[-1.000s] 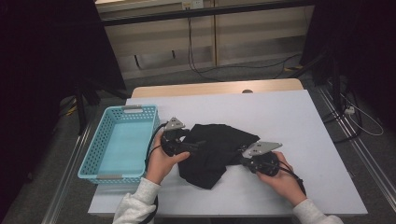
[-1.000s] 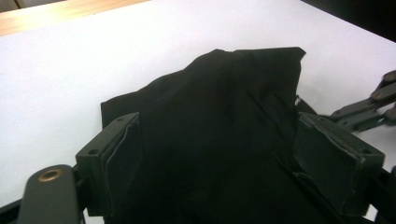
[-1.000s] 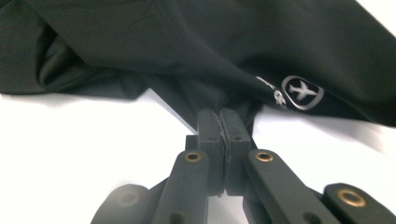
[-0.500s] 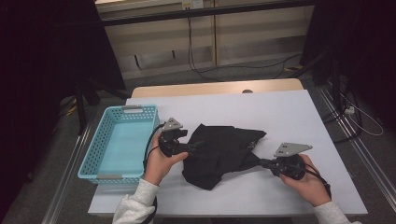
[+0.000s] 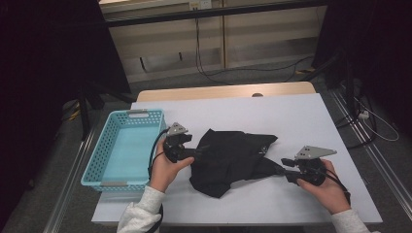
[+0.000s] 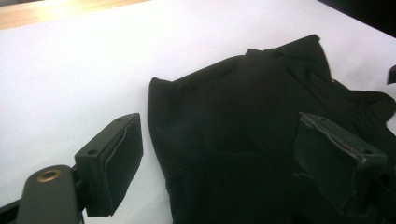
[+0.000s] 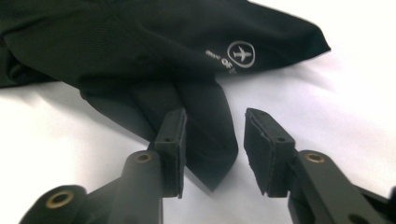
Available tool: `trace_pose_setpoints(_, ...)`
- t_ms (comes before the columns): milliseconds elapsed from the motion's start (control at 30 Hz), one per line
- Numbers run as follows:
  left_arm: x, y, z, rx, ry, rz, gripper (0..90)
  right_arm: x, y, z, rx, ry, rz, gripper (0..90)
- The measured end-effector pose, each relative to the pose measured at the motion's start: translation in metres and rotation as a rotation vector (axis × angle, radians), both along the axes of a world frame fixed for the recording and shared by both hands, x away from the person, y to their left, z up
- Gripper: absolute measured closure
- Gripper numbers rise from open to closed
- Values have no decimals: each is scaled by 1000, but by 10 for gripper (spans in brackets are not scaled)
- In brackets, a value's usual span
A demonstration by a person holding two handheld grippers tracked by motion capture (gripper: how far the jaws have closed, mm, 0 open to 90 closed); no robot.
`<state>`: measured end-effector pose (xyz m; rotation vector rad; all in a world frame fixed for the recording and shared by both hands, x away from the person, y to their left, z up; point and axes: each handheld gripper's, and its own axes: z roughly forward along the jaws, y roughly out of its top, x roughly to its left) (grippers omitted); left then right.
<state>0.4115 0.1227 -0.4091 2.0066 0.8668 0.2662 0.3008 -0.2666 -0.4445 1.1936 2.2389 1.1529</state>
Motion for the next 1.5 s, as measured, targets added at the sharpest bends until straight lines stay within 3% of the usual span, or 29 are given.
trace_pose_setpoints(67, 1, 0, -1, 5, -2, 18, 156, 1, 2, 1, -6, -4, -13, 502)
trace_pose_setpoints(200, 6, 0, -5, 4, -1, 51, 153, 4, 3, 0, -17, -14, -17, 456)
trace_pose_setpoints(467, 14, -5, -10, 15, -1, 56, 152, 4, -3, 1, 4, -32, -46, 369)
trace_pose_setpoints(700, 22, -6, -21, -14, 23, 102, 168, 5, -3, 0, 2, -27, -54, 349)
trace_pose_setpoints(867, 26, -5, -24, -17, 11, 125, 211, 5, -2, 0, 2, -24, -52, 335)
trace_pose_setpoints(933, 28, -6, -26, -15, 6, 128, 233, 6, -1, 0, 3, -27, -52, 332)
trace_pose_setpoints(1033, 31, -10, -31, 21, -5, 102, 289, 6, 0, 0, 1, -27, -53, 325)
trace_pose_setpoints(1233, 35, -14, -34, -11, 41, 93, 311, 6, -1, 1, -3, -32, -59, 325)
trace_pose_setpoints(1500, 38, -14, -41, -7, 83, 105, 353, 6, 1, 0, -6, -26, -55, 316)
